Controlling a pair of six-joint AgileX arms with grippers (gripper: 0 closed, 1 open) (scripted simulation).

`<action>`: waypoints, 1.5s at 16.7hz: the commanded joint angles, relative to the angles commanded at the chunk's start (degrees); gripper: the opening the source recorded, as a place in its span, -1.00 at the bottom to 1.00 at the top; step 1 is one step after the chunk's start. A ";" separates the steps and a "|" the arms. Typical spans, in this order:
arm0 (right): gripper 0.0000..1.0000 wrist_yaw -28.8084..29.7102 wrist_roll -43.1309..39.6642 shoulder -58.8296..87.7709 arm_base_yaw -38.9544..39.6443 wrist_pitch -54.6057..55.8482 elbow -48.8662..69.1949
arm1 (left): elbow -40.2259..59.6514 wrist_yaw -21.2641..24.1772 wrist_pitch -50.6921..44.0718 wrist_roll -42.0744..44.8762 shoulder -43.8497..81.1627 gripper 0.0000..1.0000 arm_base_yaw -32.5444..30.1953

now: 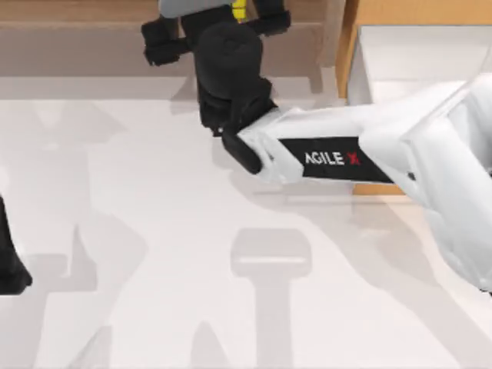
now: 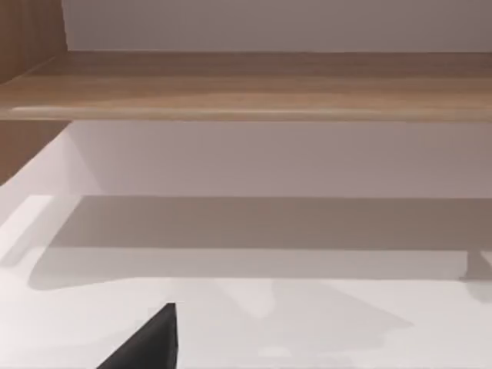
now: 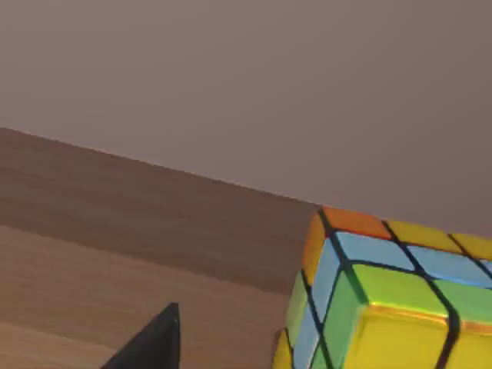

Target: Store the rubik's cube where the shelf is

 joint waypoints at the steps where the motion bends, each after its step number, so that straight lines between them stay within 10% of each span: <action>1: 1.00 -1.10 -2.84 -1.64 0.36 2.40 -4.12 | 0.00 0.00 0.00 0.00 0.00 1.00 0.00; 16: 1.00 -15.12 -55.76 -25.60 -6.42 42.28 -75.61 | 0.00 0.00 0.00 0.00 0.00 1.00 0.00; 25: 1.00 -14.66 -72.56 -29.08 -22.19 52.40 -89.34 | 0.00 0.00 0.00 0.00 0.00 1.00 0.00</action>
